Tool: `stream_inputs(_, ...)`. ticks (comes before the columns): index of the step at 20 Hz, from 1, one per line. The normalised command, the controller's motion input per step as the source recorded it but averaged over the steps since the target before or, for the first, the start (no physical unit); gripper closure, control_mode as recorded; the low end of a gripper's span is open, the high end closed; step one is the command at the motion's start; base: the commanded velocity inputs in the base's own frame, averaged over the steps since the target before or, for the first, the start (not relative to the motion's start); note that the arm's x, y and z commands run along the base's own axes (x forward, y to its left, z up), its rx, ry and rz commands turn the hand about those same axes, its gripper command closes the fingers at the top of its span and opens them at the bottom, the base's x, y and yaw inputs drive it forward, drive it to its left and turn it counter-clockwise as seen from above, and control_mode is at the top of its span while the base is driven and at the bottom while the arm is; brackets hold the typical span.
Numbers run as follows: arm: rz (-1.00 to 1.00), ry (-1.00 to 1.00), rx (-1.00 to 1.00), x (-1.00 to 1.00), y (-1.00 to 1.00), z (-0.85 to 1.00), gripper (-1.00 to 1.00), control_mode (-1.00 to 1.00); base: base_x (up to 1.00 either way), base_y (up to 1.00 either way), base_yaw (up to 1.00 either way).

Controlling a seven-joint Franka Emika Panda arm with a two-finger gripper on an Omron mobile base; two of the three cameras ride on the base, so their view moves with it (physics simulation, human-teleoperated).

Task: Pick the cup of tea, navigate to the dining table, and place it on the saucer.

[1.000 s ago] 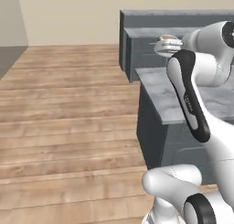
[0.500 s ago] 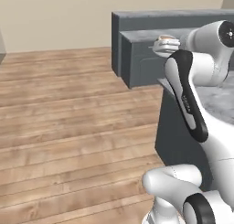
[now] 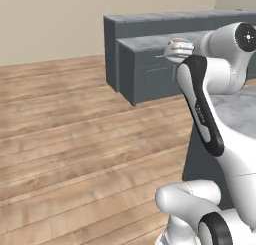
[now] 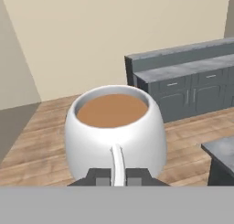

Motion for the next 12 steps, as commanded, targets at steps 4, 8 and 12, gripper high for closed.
stream_inputs(4,0.00,0.00,0.00,0.00,0.00,0.00,1.00,1.00,1.00,0.62,-0.28)
stream_inputs(8,0.00,0.00,0.00,0.00,0.00,0.00,1.00,1.00,1.00,0.68,-0.23)
stream_inputs(12,0.00,0.00,0.00,0.00,0.00,0.00,1.00,1.00,0.98,0.96,0.00)
